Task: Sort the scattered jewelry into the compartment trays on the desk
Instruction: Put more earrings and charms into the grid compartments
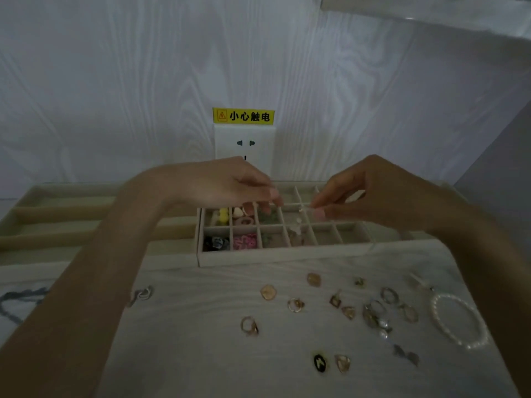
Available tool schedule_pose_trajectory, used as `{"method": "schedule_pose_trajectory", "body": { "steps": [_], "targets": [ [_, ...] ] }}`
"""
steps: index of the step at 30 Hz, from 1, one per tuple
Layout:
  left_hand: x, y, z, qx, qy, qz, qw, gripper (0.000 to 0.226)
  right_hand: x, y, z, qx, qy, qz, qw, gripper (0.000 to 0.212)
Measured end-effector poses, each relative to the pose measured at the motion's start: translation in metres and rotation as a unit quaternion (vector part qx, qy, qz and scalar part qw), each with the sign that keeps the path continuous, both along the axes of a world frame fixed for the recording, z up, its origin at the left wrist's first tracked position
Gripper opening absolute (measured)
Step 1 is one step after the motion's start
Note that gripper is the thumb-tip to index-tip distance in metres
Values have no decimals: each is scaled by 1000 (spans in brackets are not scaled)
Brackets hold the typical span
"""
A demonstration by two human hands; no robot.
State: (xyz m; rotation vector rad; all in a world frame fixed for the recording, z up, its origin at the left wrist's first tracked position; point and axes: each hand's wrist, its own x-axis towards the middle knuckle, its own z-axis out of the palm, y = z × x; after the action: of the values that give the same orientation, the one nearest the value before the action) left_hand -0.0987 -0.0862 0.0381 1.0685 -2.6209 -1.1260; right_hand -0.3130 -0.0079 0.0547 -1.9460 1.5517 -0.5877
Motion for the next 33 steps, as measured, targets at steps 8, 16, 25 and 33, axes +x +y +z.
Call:
{"method": "schedule_pose_trajectory", "body": {
  "steps": [8,16,25,33],
  "targets": [
    [-27,-18,-7,11,35,-36,999,23,-3,-31,0,117,21,12,993,9],
    [-39,-9,-20,39,59,-30,997,3,-2,-27,-6,185,62,1,981,14],
    [-51,-9,-32,19,20,-27,999,7,-5,-30,-13,162,126,-22,978,9],
    [-47,-10,-27,31,11,-23,999,5,-2,-30,-13,170,114,-21,979,14]
  ]
}}
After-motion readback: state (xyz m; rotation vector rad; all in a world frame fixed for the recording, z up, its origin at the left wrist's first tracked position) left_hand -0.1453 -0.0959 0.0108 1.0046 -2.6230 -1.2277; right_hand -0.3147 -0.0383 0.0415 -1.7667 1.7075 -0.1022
